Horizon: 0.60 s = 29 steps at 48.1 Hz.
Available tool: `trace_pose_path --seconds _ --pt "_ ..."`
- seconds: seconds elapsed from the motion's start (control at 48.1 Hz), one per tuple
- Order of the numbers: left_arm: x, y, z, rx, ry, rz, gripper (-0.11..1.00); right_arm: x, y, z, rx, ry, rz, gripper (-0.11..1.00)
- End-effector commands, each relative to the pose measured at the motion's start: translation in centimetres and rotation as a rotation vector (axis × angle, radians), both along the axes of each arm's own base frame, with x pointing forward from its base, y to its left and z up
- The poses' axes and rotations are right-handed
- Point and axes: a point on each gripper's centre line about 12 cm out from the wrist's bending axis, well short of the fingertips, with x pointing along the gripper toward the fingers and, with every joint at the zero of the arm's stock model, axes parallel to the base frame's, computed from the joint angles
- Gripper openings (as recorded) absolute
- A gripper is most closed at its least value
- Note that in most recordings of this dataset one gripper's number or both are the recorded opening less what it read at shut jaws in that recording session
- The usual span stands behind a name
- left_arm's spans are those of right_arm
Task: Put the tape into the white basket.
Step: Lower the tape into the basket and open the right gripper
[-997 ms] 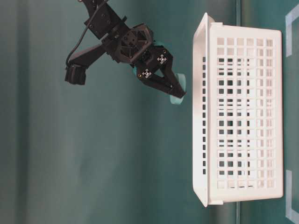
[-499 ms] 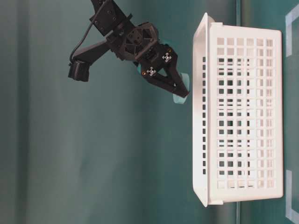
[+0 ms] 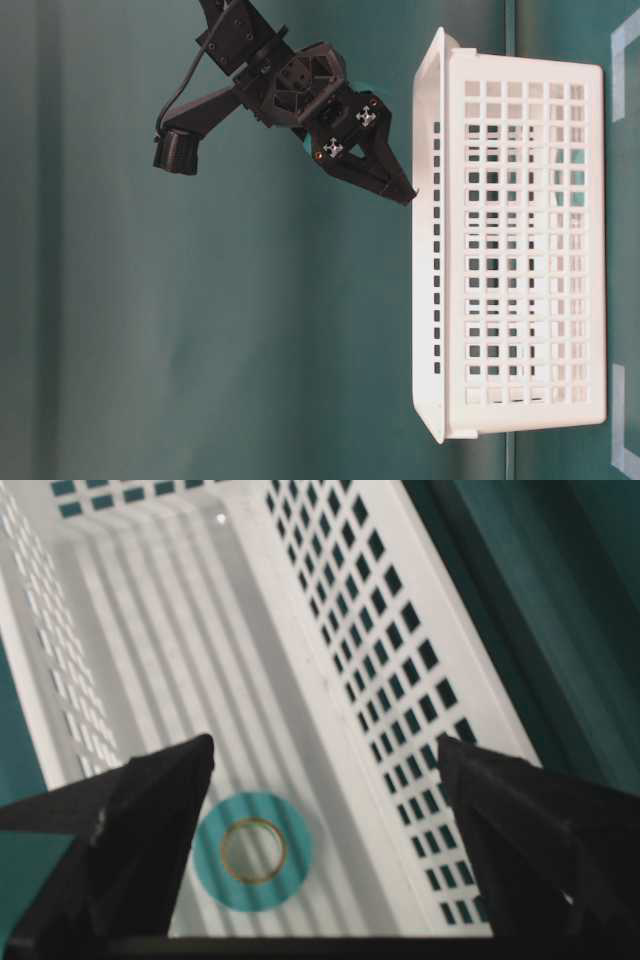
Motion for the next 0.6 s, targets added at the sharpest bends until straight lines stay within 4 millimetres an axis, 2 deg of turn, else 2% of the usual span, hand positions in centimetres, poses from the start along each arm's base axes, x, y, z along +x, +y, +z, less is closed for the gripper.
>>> trace_pose_path --seconds 0.0,0.229,0.416,0.582 --pt "0.1 0.0 0.5 0.001 -0.015 -0.001 -0.11 0.3 1.1 2.5 -0.029 -0.061 0.029 0.95" --pt "0.1 0.0 0.5 0.001 -0.015 -0.001 -0.11 0.9 5.2 4.0 -0.04 -0.098 0.133 0.95" --pt "0.1 0.0 0.5 0.002 -0.015 -0.002 -0.11 1.2 9.2 3.5 -0.032 -0.09 0.236 0.95" --pt "0.1 0.0 0.5 0.002 -0.015 -0.002 -0.11 1.3 11.5 2.6 -0.026 -0.096 0.297 0.95"
